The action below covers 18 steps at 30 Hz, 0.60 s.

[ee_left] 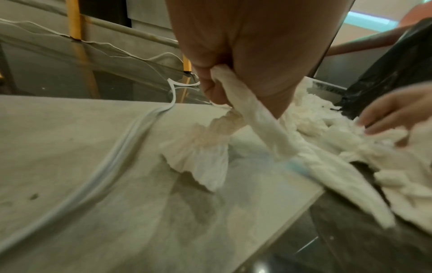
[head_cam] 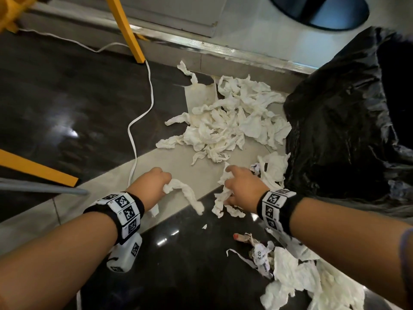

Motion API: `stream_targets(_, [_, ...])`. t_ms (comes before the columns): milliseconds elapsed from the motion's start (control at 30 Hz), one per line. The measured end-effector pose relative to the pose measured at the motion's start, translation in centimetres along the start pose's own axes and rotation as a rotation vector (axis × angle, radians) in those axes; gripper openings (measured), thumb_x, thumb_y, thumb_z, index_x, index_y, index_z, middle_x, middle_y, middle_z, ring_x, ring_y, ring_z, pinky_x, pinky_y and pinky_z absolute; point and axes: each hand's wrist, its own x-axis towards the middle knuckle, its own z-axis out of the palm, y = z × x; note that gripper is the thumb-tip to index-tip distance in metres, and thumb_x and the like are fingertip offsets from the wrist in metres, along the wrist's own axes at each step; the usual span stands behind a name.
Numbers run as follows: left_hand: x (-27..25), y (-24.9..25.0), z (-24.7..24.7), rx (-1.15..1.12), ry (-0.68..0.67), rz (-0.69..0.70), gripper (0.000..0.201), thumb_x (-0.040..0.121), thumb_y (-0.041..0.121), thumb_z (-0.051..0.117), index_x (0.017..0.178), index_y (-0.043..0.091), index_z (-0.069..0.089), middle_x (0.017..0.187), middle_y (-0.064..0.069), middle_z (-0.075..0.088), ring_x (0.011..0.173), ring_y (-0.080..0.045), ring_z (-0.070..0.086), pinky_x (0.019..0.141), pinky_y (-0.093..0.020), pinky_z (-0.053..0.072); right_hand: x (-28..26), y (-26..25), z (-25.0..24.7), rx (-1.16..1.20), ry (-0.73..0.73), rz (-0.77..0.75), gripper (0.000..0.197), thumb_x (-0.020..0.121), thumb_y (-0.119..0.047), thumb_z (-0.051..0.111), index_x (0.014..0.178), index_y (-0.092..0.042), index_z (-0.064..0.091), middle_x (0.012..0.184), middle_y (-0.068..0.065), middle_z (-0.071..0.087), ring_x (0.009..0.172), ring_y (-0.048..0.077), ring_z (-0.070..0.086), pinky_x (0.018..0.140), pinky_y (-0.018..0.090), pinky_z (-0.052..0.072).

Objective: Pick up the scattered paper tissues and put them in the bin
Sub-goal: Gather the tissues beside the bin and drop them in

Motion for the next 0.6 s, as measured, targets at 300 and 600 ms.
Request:
stream_targets(300, [-0.7,1.4,-1.0,-0.129,0.058,0.002,0.011,0.084,0.005,0.044,0.087,0.016,0.042,0.083,-0.005,0.049,0.078,-0.028,0.053,0.066,-0.034,0.041,-0.1,0.2,0.2,-0.063,-0.132,-0.159,0.051,0.089,-0.004,0.045,0.133,-0.029,0.044,0.115,0.012,0.045,0.095,0.033,0.055,0.073,0.034,0.043])
stream_targets(600, [-0.2,0.8,-2.4,-0.09,-0.001,0.056,0.04,0.077,0.063,0.056,0.075,0.024,0.049,0.088,0.0,0.055,0.083,-0.018,0.055,0.074,-0.033,0.043,-5.4,-1.0,-12.1,0.322,0.417,-0.111,0.03,0.081,-0.04,0.063,0.099,-0.016,0.064,0.093,-0.005,0.045,0.084,0.014,0.048,0.08,0.028,0.045])
